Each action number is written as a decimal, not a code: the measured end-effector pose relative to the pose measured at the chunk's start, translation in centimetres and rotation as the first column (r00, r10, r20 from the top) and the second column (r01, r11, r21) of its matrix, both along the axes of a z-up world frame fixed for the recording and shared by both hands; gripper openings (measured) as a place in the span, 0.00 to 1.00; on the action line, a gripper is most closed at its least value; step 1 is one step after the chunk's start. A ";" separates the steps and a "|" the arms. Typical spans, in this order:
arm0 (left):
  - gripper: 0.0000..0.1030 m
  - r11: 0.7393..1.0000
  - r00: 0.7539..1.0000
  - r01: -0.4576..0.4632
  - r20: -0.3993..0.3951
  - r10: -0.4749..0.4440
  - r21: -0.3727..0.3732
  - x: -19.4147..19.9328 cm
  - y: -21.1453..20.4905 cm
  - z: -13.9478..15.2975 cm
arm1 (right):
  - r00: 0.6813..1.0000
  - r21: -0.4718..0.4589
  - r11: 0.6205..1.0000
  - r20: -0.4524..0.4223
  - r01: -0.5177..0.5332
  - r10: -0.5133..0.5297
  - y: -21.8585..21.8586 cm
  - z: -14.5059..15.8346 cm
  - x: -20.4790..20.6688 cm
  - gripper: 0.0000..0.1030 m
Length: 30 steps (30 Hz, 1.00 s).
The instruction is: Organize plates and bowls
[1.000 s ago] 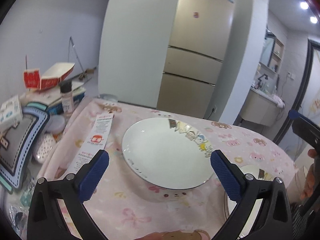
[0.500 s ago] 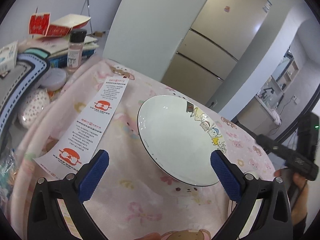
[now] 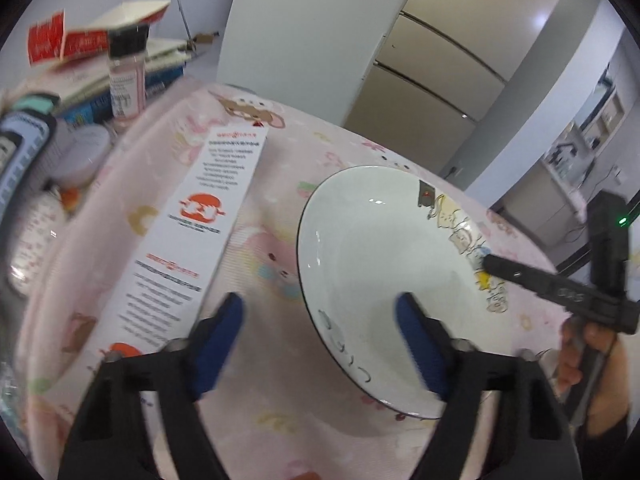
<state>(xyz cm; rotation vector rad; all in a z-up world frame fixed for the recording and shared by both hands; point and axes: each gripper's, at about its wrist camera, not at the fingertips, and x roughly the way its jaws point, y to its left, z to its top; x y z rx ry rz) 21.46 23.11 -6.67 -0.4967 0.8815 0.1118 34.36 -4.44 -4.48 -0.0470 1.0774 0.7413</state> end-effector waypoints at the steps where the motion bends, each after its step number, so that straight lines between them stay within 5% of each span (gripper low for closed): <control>1: 0.55 0.999 1.000 0.005 0.015 -0.005 -0.033 0.0 0.2 -0.2 | 1.000 0.001 1.000 -0.008 0.004 -0.004 0.0 -0.2 0.2 0.33; 5: 0.39 0.996 1.000 0.027 0.007 -0.027 -0.082 0.4 0.1 -0.9 | 1.000 0.002 1.000 -0.016 0.021 -0.021 0.2 -0.6 0.6 0.30; 15: 0.31 0.999 0.999 0.027 -0.024 -0.027 -0.025 1.4 -1.1 -1.3 | 1.000 0.014 1.000 -0.024 -0.009 0.010 1.9 -1.1 0.0 0.33; 18: 0.29 0.998 1.000 0.010 -0.015 -0.011 -0.058 1.3 -0.6 -1.5 | 1.000 0.011 1.000 -0.009 -0.003 0.003 2.0 -1.1 -0.3 0.33; 21: 0.17 0.999 1.000 0.004 -0.005 -0.004 -0.044 1.0 -0.2 -1.6 | 0.998 -0.032 0.999 0.060 0.020 -0.018 2.0 -1.0 -0.9 0.23; 30: 0.17 1.000 0.998 -0.013 0.068 0.014 -0.002 -0.9 -0.9 1.4 | 0.984 0.004 1.000 0.178 0.007 -0.008 0.3 2.7 -3.5 0.15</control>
